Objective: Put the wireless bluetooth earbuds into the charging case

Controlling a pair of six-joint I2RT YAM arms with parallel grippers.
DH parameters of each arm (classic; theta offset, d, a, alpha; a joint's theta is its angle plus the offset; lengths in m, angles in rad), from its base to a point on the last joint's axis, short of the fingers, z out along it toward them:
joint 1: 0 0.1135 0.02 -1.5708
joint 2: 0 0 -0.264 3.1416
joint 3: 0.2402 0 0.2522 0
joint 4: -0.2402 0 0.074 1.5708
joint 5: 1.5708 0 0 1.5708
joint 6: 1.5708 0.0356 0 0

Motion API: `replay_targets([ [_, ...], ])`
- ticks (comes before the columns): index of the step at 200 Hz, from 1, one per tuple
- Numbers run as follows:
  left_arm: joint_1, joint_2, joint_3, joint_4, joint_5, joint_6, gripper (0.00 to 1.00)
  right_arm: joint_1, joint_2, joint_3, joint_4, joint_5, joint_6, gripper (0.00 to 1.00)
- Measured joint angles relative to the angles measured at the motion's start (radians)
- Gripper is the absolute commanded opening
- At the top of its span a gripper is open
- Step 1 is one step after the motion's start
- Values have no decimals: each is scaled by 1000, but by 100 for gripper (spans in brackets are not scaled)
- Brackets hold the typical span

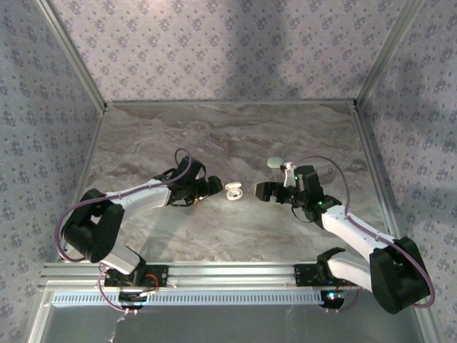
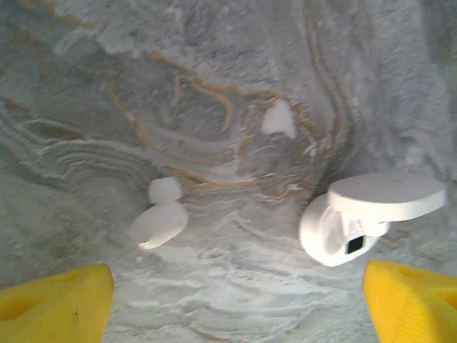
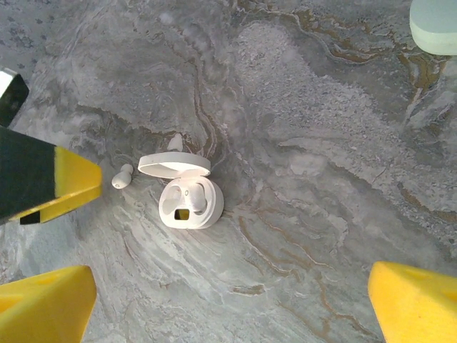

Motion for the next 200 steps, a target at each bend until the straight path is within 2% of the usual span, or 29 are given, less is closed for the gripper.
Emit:
replay_targets([
  [59, 20, 62, 0, 74, 68, -24, 90, 3, 9, 0, -2, 1, 0, 100],
  [170, 3, 42, 0, 53, 67, -40, 91, 9, 16, 2, -2, 3, -7, 100],
  [181, -4, 36, 0, 53, 67, -43, 86, 9, 17, 2, -2, 3, -7, 100],
  [200, -17, 31, 0, 52, 61, -45, 72, 9, 17, 2, -2, 4, -7, 100],
])
